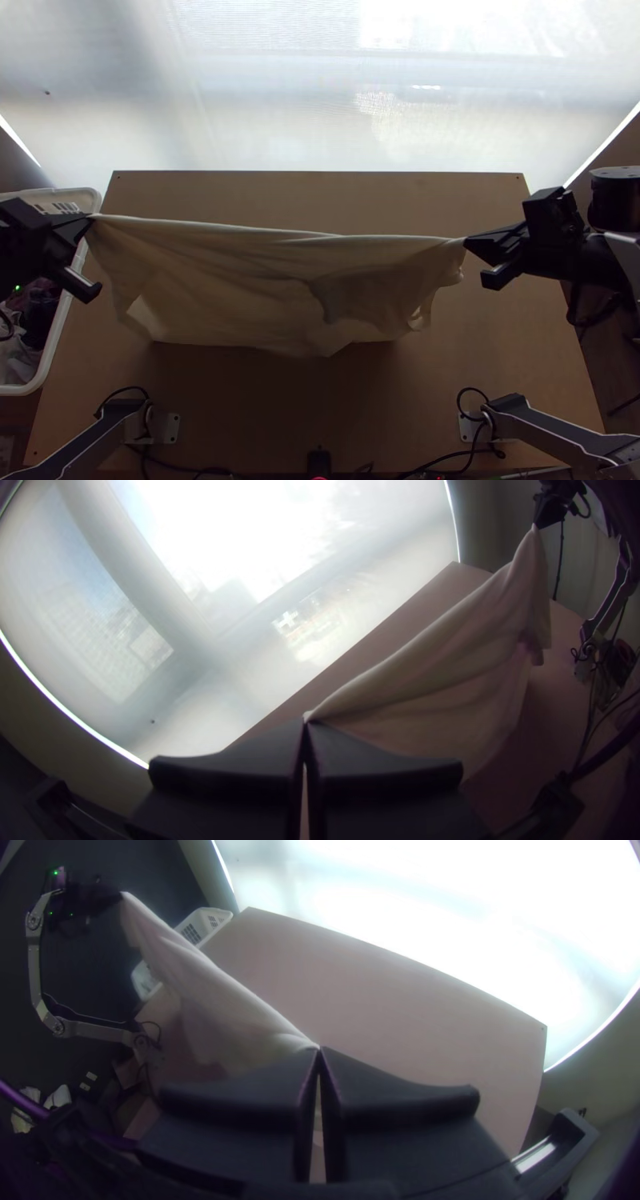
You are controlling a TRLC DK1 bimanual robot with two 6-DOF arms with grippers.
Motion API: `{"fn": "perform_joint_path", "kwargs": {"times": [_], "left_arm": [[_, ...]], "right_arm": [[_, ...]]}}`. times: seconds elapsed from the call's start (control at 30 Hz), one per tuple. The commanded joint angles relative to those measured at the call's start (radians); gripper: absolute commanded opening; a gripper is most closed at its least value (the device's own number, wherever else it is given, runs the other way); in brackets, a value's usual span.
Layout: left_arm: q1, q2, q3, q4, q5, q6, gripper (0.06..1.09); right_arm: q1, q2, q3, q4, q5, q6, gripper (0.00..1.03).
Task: Fold the t-shirt
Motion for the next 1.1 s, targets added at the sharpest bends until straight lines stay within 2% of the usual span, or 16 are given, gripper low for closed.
{"fn": "perform_joint_path", "kwargs": {"times": [0.0, 0.2, 0.4, 0.53, 0.77, 1.07], "left_arm": [[0.022, 0.081, -0.187, 0.239, 0.016, 0.036, 0.09], [0.064, 0.24, -0.282, 0.503, 0.028, 0.056, 0.1], [0.084, 0.4, -0.285, 0.713, 0.017, 0.058, 0.09], [0.084, 0.489, -0.289, 0.824, -0.006, 0.045, 0.09], [0.064, 0.602, -0.291, 0.951, -0.033, 0.039, 0.09], [0.012, 0.693, -0.312, 1.032, -0.046, 0.029, 0.1]], "right_arm": [[-0.036, 0.094, -0.055, 0.131, -0.001, -0.022, 0.03], [-0.087, 0.231, -0.09, 0.266, -0.001, -0.051, 0.03], [-0.108, 0.38, -0.138, 0.385, 0.002, -0.082, 0.03], [-0.114, 0.475, -0.155, 0.523, 0.044, -0.075, 0.03], [-0.13, 0.691, 0.008, 0.601, 0.126, -0.059, 0.03], [-0.122, 0.906, 0.221, 0.614, 0.229, -0.048, 0.03]]}}
